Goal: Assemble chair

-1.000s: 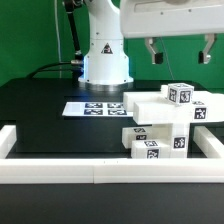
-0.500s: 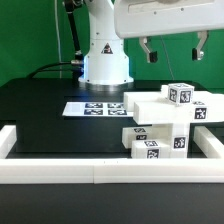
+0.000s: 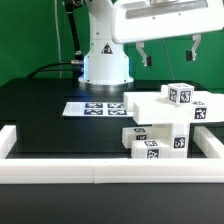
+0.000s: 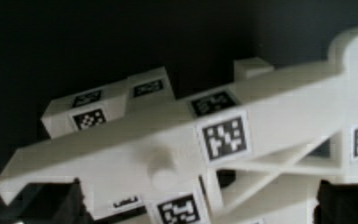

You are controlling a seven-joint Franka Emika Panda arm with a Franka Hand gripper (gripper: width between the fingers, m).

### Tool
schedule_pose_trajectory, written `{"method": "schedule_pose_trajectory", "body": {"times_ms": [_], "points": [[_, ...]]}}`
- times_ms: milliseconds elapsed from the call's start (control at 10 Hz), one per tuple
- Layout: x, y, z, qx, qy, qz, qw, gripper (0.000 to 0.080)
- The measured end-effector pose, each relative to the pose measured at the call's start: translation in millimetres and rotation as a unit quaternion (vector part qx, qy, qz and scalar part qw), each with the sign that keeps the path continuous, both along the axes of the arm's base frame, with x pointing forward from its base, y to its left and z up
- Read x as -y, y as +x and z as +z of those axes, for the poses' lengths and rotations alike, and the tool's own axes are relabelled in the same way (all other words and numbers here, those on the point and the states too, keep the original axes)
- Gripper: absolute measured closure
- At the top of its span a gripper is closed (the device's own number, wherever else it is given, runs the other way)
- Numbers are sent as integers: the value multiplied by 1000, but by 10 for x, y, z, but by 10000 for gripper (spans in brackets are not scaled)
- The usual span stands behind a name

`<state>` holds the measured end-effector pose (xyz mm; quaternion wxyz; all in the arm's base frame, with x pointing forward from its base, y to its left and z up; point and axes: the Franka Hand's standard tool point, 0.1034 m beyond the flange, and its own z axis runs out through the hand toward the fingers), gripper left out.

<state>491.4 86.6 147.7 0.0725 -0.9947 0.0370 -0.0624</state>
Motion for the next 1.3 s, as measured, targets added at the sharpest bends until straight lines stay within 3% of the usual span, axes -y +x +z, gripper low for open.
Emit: {"method": "schedule_pose_trajectory", "body": {"times_ms": [400,900,1300], "points": [[4,13,-2,-4,1,-10,1000,151],[-73,-345,-261,-14,-14,-1,1000,151],[-59,-343,-264,-14,-14,-1,1000,151]]}}
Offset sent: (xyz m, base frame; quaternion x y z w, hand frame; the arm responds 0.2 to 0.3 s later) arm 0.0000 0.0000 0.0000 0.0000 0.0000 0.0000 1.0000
